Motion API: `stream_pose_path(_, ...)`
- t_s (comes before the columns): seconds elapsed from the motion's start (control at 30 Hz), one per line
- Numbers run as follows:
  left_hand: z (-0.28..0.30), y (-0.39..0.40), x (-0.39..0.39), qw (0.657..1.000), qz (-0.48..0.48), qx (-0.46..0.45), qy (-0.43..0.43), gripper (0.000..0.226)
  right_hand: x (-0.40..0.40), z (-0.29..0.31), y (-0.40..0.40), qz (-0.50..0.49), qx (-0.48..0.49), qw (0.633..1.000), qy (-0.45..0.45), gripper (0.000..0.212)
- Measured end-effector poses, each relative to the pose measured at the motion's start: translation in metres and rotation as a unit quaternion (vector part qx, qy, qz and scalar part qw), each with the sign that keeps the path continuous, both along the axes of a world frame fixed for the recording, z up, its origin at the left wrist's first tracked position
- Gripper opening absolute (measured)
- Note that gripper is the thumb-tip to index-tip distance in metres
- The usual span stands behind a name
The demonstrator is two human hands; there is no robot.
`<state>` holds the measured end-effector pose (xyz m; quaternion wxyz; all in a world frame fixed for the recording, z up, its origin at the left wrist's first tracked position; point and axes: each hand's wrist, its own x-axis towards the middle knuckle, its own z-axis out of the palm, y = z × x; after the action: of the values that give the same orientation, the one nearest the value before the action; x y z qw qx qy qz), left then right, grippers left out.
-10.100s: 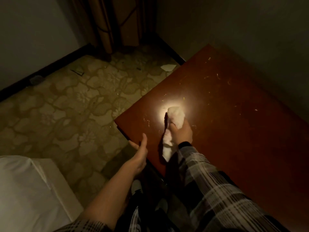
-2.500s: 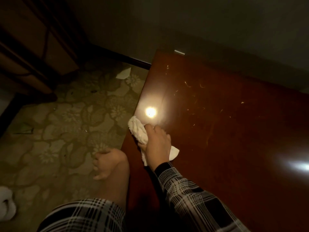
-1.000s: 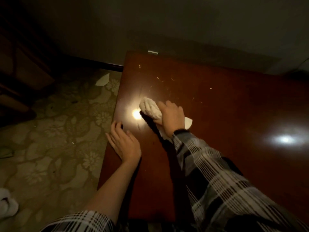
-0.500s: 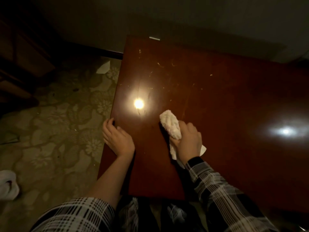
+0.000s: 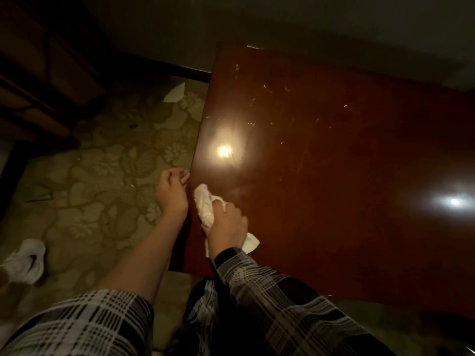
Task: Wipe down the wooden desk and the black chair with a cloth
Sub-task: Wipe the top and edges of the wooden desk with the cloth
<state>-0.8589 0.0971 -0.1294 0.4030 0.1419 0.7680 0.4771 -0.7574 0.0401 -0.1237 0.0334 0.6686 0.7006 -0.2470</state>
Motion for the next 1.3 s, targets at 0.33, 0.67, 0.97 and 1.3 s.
stream_pose_path(0.33,0.048,-0.002,-0.002,0.961,-0.254,0.007,-0.11,0.028,0.021,0.031,0.01,-0.25,-0.415,0.775,0.406,0.034)
stream_pose_path(0.67,0.067,0.004,0.048,0.857,-0.449,-0.07,-0.241,0.019,0.115,0.041,0.042,-0.318,-0.355,0.655,0.586,0.047)
stream_pose_path(0.97,0.047,0.0,0.09,0.858,-0.459,-0.118,-0.199,0.04,0.154,0.042,0.029,-0.307,-0.28,0.801,0.431,0.105)
stream_pose_path(1.3,0.029,0.0,0.114,0.856,-0.461,-0.143,-0.186,0.051,0.155,0.042,0.011,-0.236,-0.07,0.949,0.198,0.072)
